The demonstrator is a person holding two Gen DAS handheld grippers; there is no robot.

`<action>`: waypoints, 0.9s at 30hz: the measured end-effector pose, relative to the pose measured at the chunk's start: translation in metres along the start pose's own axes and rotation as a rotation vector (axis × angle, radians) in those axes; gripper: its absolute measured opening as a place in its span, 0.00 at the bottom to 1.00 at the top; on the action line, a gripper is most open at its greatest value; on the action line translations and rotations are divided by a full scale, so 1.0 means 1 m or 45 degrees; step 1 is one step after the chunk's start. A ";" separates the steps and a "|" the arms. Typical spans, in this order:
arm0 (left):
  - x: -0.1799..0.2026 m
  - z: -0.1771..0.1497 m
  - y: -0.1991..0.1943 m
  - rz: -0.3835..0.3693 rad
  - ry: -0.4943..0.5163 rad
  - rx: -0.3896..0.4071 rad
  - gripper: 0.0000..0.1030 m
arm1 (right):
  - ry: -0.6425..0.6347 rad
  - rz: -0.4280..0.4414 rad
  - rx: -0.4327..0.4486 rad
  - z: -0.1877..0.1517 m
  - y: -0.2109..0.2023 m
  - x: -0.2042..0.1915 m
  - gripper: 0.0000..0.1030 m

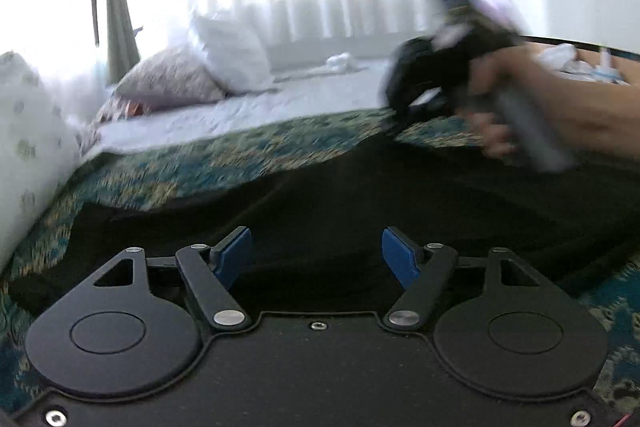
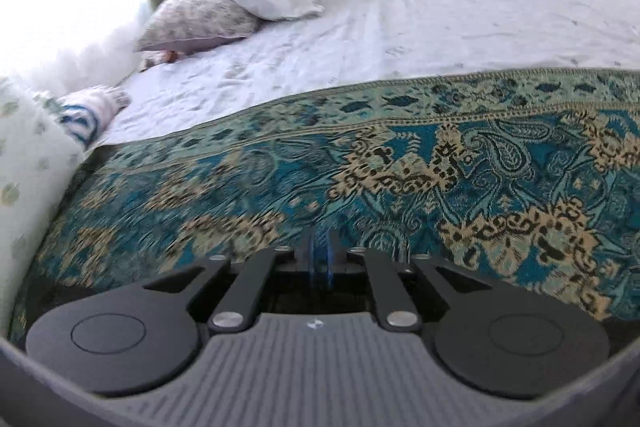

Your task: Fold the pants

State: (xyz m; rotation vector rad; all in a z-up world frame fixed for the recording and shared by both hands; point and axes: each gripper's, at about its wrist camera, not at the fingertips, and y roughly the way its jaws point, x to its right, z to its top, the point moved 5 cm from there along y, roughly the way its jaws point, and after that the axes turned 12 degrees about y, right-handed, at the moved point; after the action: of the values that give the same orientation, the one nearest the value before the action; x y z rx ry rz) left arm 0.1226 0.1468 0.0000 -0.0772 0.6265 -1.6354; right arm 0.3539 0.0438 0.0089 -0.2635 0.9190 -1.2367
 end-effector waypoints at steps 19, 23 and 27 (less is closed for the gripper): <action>-0.070 -0.012 -0.022 0.084 -0.307 -0.122 0.72 | -0.563 0.213 -0.246 -0.191 -0.142 -0.029 0.50; -0.068 -0.014 -0.020 0.078 -0.309 -0.135 0.74 | -0.612 0.206 -0.236 -0.196 -0.155 -0.035 0.55; -0.059 -0.024 -0.009 0.137 -0.187 -0.203 0.75 | -0.494 0.240 -0.202 -0.170 -0.157 -0.035 0.63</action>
State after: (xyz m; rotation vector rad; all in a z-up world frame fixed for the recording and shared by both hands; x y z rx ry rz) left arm 0.1153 0.2105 0.0017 -0.2737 0.6365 -1.4600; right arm 0.1219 0.0696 0.0171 -0.5119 0.6865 -0.8984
